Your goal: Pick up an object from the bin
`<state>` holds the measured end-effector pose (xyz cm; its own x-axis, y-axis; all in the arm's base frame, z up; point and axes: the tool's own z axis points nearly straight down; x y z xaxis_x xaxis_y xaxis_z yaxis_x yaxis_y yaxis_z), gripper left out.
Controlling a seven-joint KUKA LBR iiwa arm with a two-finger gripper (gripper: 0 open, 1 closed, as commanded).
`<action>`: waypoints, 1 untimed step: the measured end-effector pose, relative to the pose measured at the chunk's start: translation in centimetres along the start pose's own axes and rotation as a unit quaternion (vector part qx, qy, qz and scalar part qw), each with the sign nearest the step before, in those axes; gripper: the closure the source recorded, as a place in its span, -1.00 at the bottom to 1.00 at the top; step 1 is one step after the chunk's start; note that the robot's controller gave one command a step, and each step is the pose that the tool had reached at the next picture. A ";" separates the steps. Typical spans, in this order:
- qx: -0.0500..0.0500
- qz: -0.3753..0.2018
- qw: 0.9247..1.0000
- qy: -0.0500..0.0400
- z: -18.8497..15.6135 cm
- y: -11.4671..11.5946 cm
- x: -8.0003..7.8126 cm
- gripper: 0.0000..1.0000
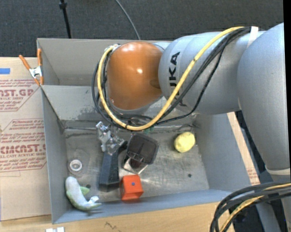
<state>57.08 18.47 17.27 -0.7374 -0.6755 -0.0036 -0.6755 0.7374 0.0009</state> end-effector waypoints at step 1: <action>-0.001 -0.011 1.000 0.003 -5.2 0.8 0.6 1.00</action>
Offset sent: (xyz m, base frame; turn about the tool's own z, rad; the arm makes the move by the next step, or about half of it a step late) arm -0.0275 -0.0114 0.1543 -0.0569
